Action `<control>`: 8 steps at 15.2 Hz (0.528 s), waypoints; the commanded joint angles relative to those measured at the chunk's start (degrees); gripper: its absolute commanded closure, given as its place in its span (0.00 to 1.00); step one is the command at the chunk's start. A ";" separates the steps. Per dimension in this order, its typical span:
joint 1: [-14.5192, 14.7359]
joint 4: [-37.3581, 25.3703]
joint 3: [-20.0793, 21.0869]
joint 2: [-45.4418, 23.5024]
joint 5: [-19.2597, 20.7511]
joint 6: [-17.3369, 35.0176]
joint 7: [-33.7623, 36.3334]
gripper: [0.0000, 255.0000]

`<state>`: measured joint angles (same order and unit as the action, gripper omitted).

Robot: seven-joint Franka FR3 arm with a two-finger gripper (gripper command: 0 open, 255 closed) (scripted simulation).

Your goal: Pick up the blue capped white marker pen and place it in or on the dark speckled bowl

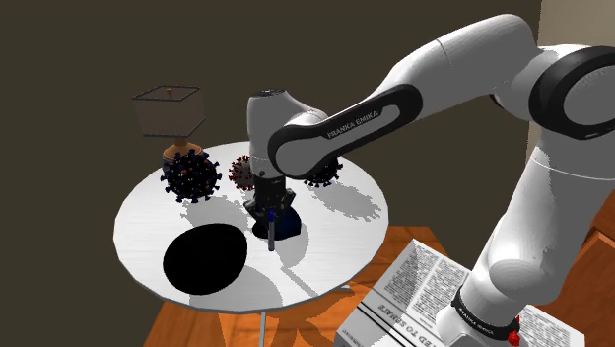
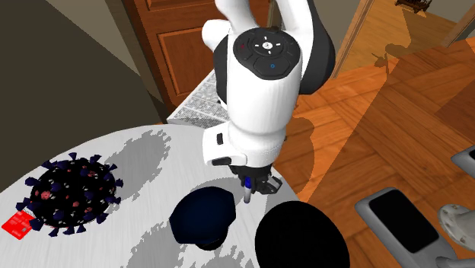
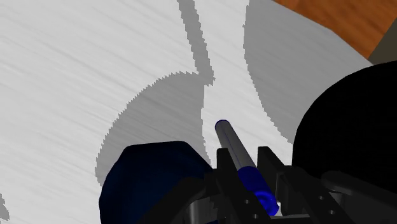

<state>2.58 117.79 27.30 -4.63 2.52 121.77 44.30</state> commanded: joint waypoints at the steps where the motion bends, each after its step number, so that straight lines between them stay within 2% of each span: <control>1: -0.08 -1.22 -0.02 0.45 -0.29 -1.64 -0.30 1.00; 8: -0.26 -4.62 -0.02 2.41 -1.38 -6.77 -1.07 1.00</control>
<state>2.31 113.71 27.27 -2.36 1.21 115.69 43.25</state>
